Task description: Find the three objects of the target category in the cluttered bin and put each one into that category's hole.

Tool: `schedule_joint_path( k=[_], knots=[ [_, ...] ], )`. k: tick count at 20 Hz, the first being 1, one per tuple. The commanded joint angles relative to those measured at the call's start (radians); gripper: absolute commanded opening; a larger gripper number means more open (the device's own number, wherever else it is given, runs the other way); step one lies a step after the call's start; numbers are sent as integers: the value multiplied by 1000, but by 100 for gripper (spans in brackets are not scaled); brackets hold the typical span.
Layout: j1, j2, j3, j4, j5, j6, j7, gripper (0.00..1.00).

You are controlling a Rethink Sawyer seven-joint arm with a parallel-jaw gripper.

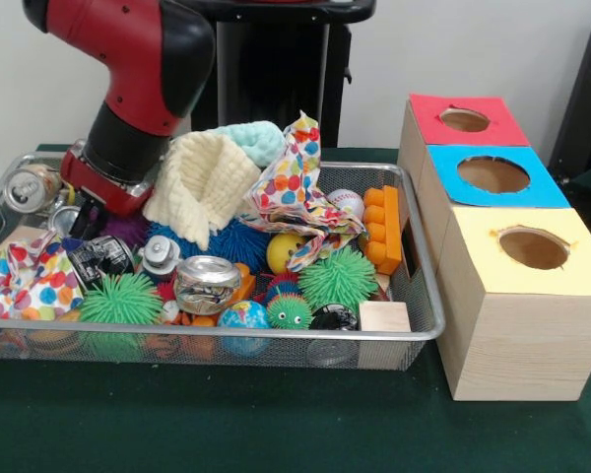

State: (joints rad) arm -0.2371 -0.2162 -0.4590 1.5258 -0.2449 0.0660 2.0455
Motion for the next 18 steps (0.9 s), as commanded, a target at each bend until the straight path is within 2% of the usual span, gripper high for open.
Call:
schedule_joint_path(
  k=[1, 5, 12, 18],
  knots=[
    [-146, -105, 285, 130, -79, 184, -118, 0],
    [-186, -128, 340, 163, -102, 182, -103, 0],
    [-271, -134, 437, 186, -159, 106, -77, 0],
    [-237, -190, 420, 211, -163, 175, -53, 0]
  ],
)
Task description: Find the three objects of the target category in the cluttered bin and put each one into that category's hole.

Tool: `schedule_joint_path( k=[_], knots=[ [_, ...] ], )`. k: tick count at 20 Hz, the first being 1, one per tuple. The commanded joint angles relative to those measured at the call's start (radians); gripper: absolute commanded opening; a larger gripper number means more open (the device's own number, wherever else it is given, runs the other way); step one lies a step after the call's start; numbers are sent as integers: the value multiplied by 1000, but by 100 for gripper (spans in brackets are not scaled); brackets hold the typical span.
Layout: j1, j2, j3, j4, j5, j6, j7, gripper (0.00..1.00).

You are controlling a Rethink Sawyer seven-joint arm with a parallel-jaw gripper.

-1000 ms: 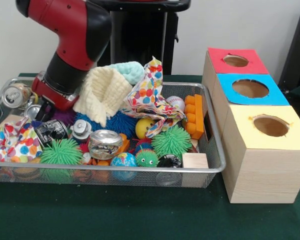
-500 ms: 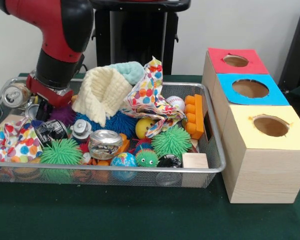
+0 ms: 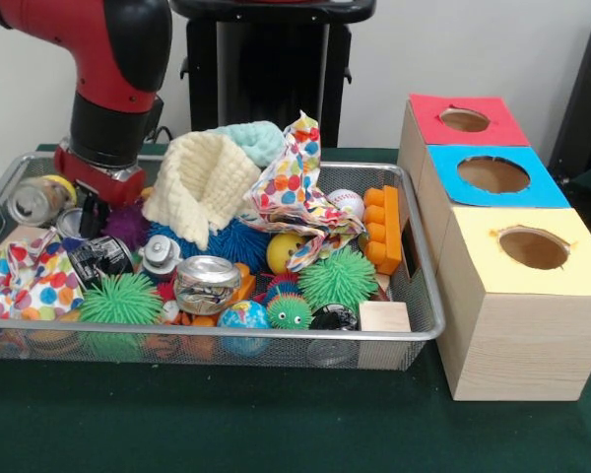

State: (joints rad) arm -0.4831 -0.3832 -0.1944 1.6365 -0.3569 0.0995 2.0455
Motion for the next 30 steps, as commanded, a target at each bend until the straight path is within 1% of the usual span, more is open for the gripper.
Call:
schedule_joint_path(
  k=[1, 8, 15, 18, 19, 20, 21, 24, 27, 29, 30],
  knots=[
    [7, -39, 159, 110, -52, 150, -53, 0],
    [2, -136, 192, 170, -39, 183, -50, 0],
    [-19, -146, 223, 181, -43, 174, -44, 0],
    [-7, -145, 208, 175, -64, 115, -23, 0],
    [9, -142, 186, 167, -77, 71, -6, 0],
    [31, -131, 156, 148, -93, 16, 13, 0],
    [59, -114, 119, 120, -104, -19, 29, 0],
    [153, -31, -13, 2, -129, -116, 62, 0],
    [232, 47, -137, -84, -106, -159, 93, 0],
    [272, 79, -195, -109, -81, -169, 103, 0],
    [283, 85, -211, -115, -72, -168, 101, 0]
  ],
)
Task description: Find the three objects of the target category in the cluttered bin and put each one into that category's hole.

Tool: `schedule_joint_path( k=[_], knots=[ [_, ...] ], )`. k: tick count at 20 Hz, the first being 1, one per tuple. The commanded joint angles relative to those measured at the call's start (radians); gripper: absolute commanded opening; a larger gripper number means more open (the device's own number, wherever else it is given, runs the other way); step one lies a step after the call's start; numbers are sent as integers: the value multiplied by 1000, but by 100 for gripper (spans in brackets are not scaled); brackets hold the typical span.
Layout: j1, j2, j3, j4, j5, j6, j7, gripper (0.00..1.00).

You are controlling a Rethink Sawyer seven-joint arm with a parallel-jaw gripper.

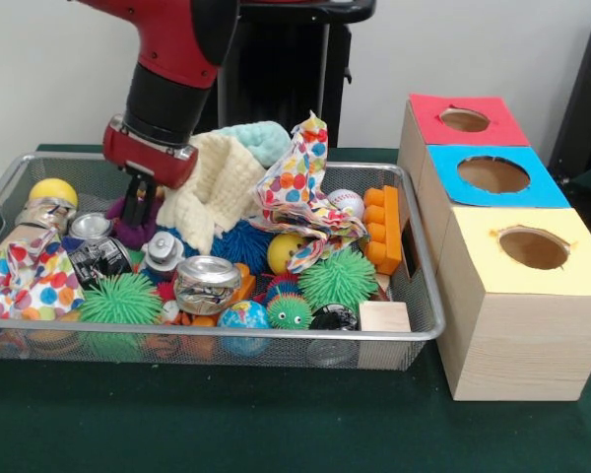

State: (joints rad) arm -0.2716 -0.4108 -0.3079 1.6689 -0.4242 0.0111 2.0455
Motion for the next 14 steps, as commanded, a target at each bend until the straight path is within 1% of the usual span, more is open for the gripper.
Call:
schedule_joint_path(
  k=[1, 3, 4, 6, 8, 10, 12, 14],
  knots=[
    [77, 120, -108, -149, 0, -107, 96, 0],
    [85, 129, -125, -152, 10, -152, 88, 0],
    [68, 114, -101, -152, -5, -133, 73, 0],
    [18, 66, -35, -146, -38, -70, 32, 0],
    [-48, 8, 49, -137, -66, 16, -29, 0],
    [-112, -36, 126, -130, -87, 66, -76, 0],
    [-159, -67, 185, -133, -94, 129, -125, 0],
    [-179, -91, 213, -135, -98, 168, -151, 0]
  ],
)
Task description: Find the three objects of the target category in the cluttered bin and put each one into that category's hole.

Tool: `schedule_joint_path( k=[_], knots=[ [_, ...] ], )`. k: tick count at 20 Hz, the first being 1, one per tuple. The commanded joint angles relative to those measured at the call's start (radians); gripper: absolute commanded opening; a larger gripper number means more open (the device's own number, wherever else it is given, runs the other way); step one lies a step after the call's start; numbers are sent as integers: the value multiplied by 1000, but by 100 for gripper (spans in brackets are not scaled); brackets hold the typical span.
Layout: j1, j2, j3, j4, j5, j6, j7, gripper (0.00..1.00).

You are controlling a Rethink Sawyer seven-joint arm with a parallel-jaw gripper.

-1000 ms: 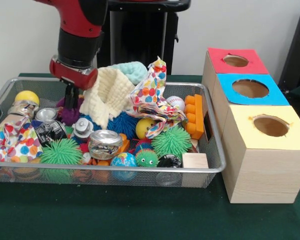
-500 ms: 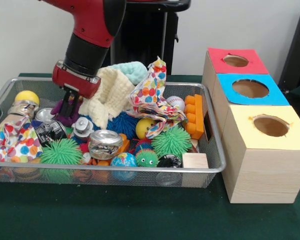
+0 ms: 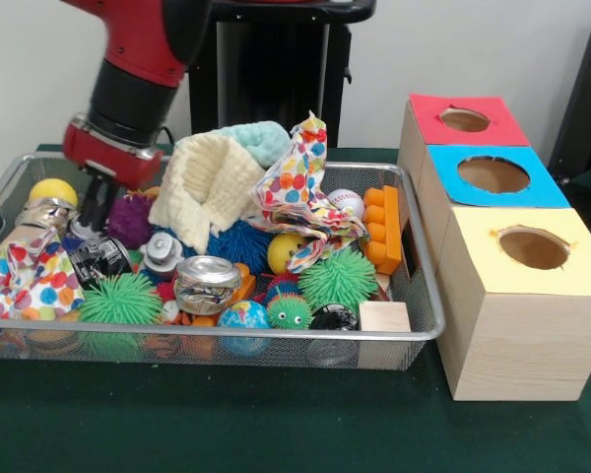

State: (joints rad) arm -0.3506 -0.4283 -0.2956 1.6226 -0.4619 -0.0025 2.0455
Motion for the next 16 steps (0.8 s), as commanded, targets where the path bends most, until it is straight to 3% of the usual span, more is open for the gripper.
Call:
schedule_joint_path(
  k=[1, 5, 8, 9, 16],
  knots=[
    [-107, -82, 211, -89, -62, 196, -157, 0],
    [-154, -101, 279, -87, -63, 257, -179, 0],
    [-226, -107, 373, -63, -78, 267, -200, 0],
    [-238, -106, 392, -61, -99, 258, -184, 100],
    [-253, -96, 412, -45, -125, 166, -89, 100]
  ],
)
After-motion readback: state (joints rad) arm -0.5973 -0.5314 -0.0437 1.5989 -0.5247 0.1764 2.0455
